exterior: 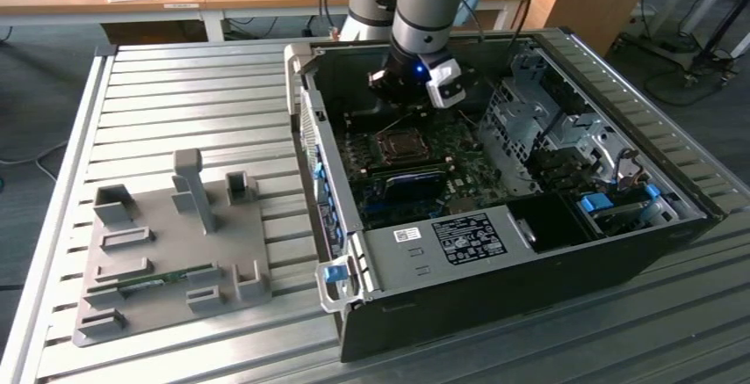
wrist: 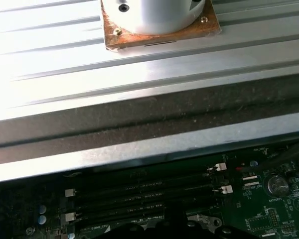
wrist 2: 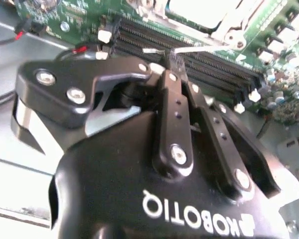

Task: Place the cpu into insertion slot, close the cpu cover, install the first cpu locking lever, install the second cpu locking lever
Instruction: 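Install the first cpu locking lever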

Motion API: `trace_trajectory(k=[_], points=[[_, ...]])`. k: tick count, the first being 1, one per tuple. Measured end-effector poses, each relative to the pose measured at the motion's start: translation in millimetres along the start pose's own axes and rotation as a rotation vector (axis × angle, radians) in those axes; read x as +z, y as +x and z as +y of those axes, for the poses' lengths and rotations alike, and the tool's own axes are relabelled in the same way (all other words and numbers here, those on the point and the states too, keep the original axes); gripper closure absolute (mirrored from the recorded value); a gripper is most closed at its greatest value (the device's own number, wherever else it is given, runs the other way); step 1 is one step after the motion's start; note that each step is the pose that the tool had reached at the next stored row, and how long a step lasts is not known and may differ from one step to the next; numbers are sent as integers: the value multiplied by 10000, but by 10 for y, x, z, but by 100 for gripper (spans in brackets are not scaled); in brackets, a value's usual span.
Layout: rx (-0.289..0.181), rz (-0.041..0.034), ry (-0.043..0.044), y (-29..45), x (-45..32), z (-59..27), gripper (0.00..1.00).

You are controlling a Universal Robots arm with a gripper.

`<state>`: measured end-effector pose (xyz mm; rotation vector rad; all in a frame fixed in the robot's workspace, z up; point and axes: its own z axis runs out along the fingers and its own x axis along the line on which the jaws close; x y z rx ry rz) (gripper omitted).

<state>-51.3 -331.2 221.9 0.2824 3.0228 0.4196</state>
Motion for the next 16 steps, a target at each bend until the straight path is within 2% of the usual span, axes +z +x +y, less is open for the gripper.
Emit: trace_trajectory(k=[4, 12, 16], points=[[-3, -15, -5, 7, -5, 0, 89], [-44, -160, -33, 98, -12, -16, 89], [-47, -165, -33, 99, -19, -15, 89]])
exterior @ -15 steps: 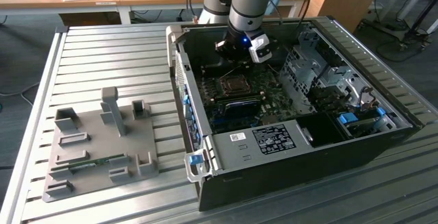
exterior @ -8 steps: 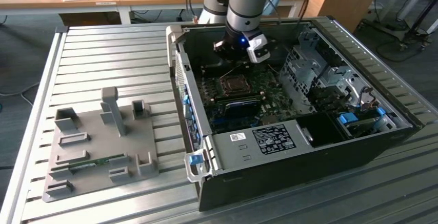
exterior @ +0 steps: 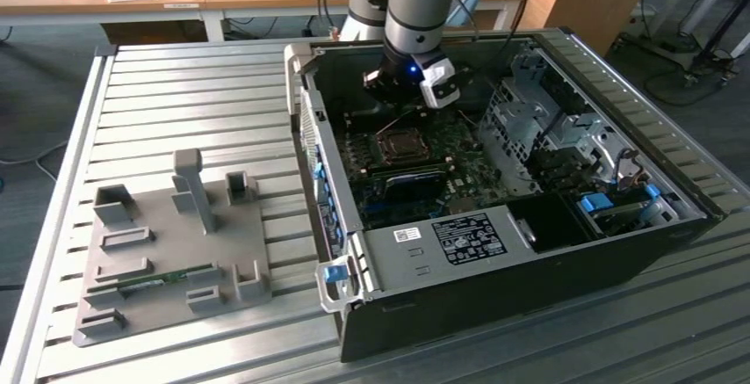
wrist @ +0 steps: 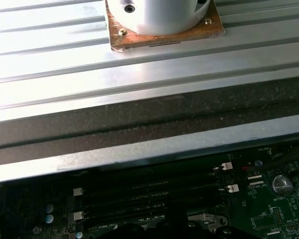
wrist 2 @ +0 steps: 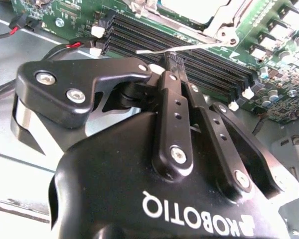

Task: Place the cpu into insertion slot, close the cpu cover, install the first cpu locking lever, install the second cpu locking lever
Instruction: 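Install the first cpu locking lever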

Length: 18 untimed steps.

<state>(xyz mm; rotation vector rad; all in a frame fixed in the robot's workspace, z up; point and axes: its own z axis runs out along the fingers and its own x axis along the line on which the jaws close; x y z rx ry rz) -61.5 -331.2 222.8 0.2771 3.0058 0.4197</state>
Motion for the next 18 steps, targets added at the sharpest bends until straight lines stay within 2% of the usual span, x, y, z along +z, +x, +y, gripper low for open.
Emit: trace_trajectory(k=[8, 13, 18], points=[[1, -5, -4, 2, -22, 7, 89], [-21, -80, -17, 38, -26, 0, 89], [-23, -87, -19, 32, -34, -28, 89]])
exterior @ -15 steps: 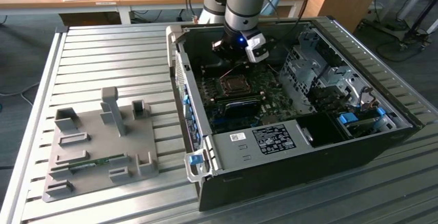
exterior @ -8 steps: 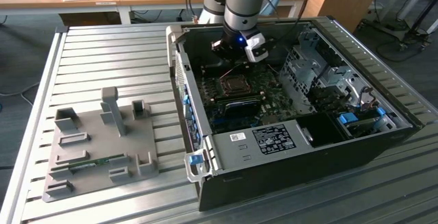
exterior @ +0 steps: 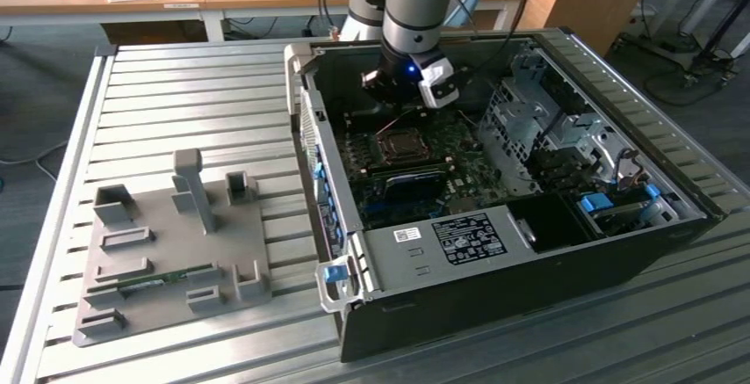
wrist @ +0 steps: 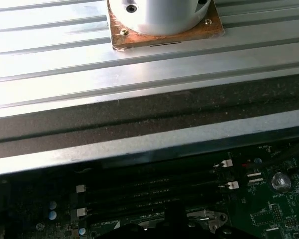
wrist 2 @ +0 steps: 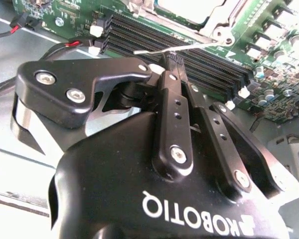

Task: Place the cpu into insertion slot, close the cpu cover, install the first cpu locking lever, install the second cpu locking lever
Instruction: 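Install the first cpu locking lever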

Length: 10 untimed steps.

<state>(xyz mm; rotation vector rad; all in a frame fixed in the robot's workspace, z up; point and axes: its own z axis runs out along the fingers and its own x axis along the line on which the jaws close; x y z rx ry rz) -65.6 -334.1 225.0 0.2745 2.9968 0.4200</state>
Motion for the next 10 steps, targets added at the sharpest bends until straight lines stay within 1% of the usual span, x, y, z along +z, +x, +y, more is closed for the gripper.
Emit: trace_trajectory(k=[3, 7, 10], points=[[-1, -11, -2, -2, -1, -11, 89], [-11, -39, -11, -1, 21, -18, 89], [-12, -43, -10, 1, 35, -23, 89]])
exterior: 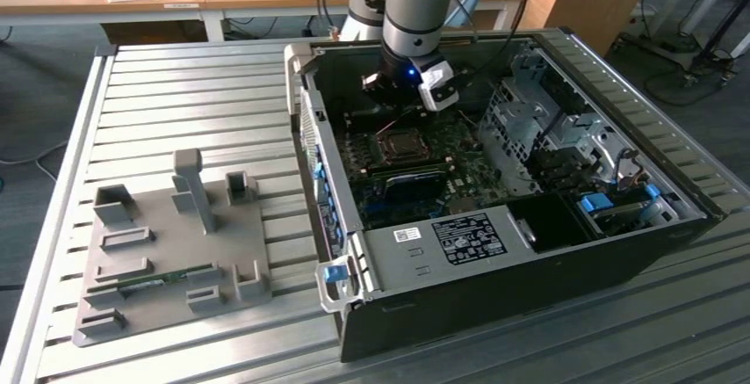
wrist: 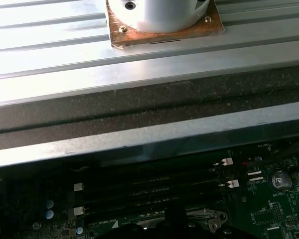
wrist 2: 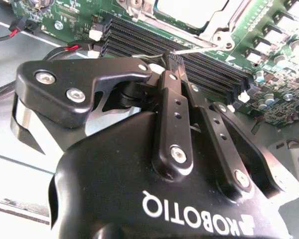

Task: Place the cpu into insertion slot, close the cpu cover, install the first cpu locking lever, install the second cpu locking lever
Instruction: 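Install the first cpu locking lever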

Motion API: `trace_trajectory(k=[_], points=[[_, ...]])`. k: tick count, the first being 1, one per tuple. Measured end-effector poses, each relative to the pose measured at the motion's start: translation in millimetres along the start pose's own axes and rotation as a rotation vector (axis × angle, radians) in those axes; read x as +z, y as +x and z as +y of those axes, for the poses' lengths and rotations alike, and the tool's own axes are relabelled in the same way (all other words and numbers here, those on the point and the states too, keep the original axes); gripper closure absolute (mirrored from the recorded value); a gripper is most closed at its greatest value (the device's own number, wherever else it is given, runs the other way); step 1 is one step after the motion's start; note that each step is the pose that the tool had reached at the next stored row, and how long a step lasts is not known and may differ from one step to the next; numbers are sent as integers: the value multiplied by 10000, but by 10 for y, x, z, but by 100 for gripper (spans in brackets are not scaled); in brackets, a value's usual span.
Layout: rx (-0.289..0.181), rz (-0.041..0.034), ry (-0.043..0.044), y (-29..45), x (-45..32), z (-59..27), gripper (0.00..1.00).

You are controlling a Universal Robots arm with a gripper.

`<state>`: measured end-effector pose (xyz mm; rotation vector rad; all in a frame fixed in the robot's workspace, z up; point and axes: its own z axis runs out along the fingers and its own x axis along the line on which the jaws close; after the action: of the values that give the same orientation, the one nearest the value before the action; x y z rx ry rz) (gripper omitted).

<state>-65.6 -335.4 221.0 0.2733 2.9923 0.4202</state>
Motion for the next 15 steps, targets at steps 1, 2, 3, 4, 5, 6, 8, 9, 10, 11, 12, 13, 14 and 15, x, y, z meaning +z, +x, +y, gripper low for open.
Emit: trace_trajectory(k=[1, 2, 3, 4, 5, 6, 8, 9, 10, 11, 12, 13, 14, 15], points=[[0, 0, 0, 0, 0, 0, 89], [0, 0, 1, 0, 0, 0, 89], [0, 0, 0, 0, 0, 0, 89], [0, 0, -7, 0, 1, 0, 89], [3, 1, -23, 1, 2, 0, 89], [4, 2, -27, 1, 2, 0, 89], [3, 3, -28, 0, 2, 1, 89], [3, 3, -27, 0, 2, 1, 89], [3, 4, -26, 0, 1, 1, 89], [3, 4, -27, 0, 2, 1, 89], [3, 3, -26, 0, 2, 2, 89], [3, 4, -26, 1, 2, 2, 89], [3, 3, -26, 1, 2, 3, 89], [3, 3, -27, 1, 2, 4, 89]])
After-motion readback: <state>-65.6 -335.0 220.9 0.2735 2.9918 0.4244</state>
